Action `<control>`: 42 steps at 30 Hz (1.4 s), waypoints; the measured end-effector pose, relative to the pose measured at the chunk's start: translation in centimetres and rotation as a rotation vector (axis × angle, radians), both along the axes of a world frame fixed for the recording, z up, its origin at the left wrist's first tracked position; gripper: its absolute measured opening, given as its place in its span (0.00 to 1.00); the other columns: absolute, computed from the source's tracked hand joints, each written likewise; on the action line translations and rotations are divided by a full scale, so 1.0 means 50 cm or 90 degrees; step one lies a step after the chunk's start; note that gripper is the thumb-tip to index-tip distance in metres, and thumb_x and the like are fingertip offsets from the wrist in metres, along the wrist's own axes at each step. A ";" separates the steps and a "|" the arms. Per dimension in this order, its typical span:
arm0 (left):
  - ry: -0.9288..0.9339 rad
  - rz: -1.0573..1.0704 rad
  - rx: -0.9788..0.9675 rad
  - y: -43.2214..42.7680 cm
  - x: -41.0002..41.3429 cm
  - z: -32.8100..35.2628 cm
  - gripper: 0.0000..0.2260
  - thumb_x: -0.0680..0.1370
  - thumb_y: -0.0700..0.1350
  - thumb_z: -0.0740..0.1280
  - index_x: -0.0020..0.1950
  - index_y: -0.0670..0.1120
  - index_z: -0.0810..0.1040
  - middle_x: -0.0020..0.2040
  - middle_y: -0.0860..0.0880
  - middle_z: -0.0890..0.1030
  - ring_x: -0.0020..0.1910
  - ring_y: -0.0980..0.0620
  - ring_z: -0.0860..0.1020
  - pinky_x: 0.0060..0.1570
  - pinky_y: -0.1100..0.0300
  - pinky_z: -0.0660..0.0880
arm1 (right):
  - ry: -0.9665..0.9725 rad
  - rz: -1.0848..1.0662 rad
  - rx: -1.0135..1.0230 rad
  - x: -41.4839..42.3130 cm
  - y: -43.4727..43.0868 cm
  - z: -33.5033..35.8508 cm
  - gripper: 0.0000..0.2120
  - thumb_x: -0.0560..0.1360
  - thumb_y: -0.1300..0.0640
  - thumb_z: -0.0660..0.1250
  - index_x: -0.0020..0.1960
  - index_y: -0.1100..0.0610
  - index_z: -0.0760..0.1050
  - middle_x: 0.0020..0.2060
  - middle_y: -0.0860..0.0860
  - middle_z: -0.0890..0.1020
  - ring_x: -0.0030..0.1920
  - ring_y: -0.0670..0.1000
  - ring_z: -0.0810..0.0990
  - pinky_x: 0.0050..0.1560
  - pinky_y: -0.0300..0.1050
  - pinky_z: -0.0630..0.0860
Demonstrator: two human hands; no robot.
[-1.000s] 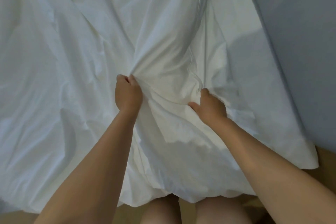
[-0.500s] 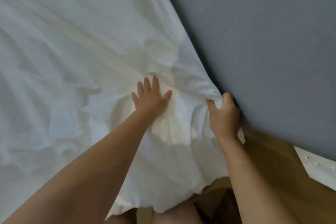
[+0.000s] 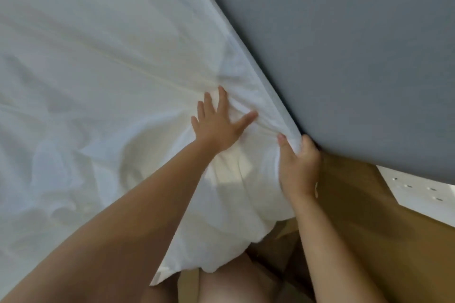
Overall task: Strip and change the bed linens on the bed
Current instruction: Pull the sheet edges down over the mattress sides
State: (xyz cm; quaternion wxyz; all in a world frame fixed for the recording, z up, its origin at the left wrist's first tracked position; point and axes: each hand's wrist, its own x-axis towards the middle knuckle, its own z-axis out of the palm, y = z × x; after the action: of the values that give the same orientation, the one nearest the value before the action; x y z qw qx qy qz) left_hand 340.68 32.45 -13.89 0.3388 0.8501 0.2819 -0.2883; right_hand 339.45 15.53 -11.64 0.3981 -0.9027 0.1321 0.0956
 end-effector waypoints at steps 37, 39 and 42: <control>-0.048 0.598 -0.121 0.386 0.207 0.022 0.10 0.79 0.43 0.60 0.38 0.45 0.74 0.32 0.49 0.70 0.30 0.52 0.67 0.30 0.62 0.65 | -0.174 0.529 -0.142 0.280 0.520 -0.050 0.07 0.69 0.70 0.70 0.37 0.62 0.73 0.37 0.59 0.75 0.38 0.58 0.73 0.34 0.44 0.63; -0.054 0.628 -0.150 0.385 0.206 0.023 0.12 0.78 0.49 0.61 0.37 0.45 0.74 0.33 0.50 0.73 0.31 0.52 0.70 0.32 0.62 0.66 | -0.225 0.493 -0.104 0.280 0.520 -0.042 0.13 0.61 0.73 0.74 0.31 0.62 0.72 0.30 0.59 0.74 0.30 0.59 0.73 0.31 0.41 0.63; -0.019 0.654 -0.230 0.397 0.207 0.042 0.22 0.74 0.64 0.63 0.35 0.46 0.74 0.30 0.51 0.73 0.28 0.54 0.69 0.34 0.62 0.67 | -0.261 0.480 -0.030 0.269 0.519 -0.030 0.09 0.65 0.71 0.73 0.32 0.64 0.74 0.31 0.59 0.75 0.31 0.59 0.74 0.31 0.42 0.67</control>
State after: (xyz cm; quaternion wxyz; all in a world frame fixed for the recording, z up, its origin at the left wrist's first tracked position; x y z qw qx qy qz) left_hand 351.03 52.29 -11.78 0.5806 0.5353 0.6021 -0.1175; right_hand 352.90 41.48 -13.17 0.3328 -0.8968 -0.2872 0.0501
